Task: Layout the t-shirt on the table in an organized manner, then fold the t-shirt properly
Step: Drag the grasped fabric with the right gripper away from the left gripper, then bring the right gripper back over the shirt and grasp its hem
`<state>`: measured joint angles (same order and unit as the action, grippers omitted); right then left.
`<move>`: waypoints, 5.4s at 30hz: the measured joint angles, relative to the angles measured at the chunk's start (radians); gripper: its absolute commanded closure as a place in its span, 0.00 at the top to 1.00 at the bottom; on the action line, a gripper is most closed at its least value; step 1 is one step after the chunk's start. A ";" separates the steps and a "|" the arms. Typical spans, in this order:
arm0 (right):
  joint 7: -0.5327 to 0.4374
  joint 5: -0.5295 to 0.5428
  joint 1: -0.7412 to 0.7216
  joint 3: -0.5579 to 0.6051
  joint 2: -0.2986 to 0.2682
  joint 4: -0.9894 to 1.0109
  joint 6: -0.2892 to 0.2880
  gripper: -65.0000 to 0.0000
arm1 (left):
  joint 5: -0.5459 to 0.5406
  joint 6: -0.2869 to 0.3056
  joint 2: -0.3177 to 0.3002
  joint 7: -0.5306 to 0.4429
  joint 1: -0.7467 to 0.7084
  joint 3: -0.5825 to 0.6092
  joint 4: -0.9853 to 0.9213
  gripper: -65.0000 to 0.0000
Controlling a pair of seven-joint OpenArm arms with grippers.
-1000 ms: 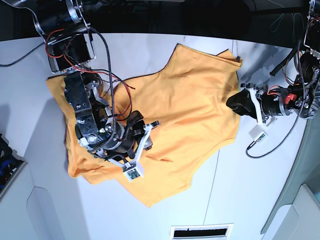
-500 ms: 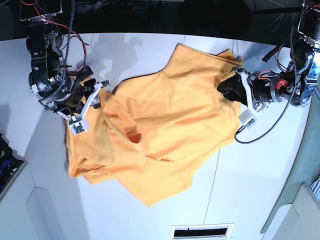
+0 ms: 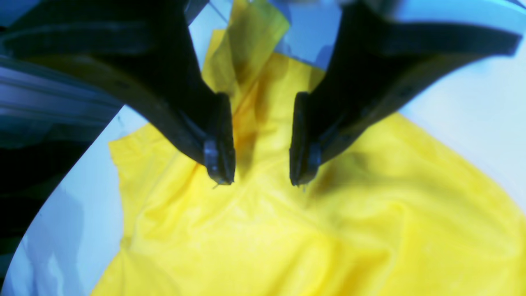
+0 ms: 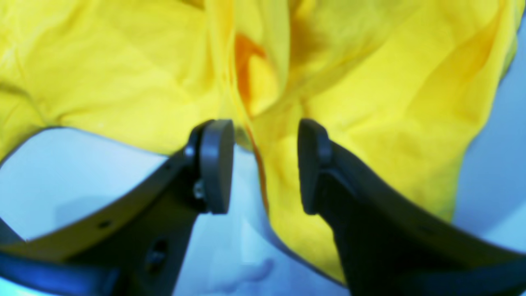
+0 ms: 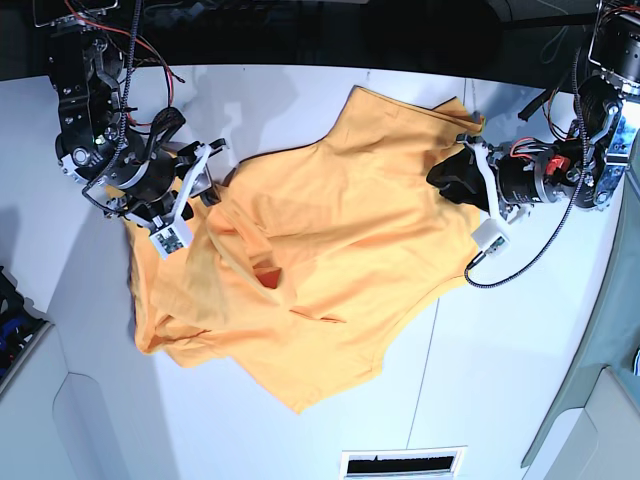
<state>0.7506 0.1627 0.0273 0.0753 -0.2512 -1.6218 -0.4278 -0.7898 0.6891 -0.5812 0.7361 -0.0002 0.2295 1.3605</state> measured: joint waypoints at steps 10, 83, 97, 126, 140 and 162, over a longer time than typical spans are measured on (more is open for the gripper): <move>-0.014 -0.010 -0.016 0.001 0.000 0.133 -0.021 0.00 | 0.117 -0.004 0.049 -0.071 0.001 -0.001 -0.075 0.28; -0.006 0.353 0.013 -0.651 0.019 0.268 -0.047 0.00 | 0.134 -0.031 0.023 -0.094 0.053 0.001 -0.041 0.28; -0.014 0.388 -0.230 -0.494 0.018 0.457 -0.121 0.00 | 0.172 -0.034 0.083 -0.093 0.048 0.001 -0.040 0.28; 0.232 0.328 -0.413 -0.372 0.164 0.224 -0.074 0.22 | 0.181 -0.034 0.034 -0.078 0.050 0.001 -0.040 0.28; 0.036 0.383 -0.024 -0.705 0.016 0.203 -0.105 0.26 | 0.192 -0.098 0.068 -0.120 0.065 0.001 -0.040 0.28; -0.071 0.345 -0.302 -0.459 0.161 0.632 -0.143 0.40 | 0.255 -0.135 0.119 -0.116 0.066 0.001 -0.041 0.28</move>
<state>0.6792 0.5076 -0.2749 -0.3836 -0.0902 -0.9901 -0.5713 -0.5346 0.5545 -0.4625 0.6201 0.0662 0.2302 1.3197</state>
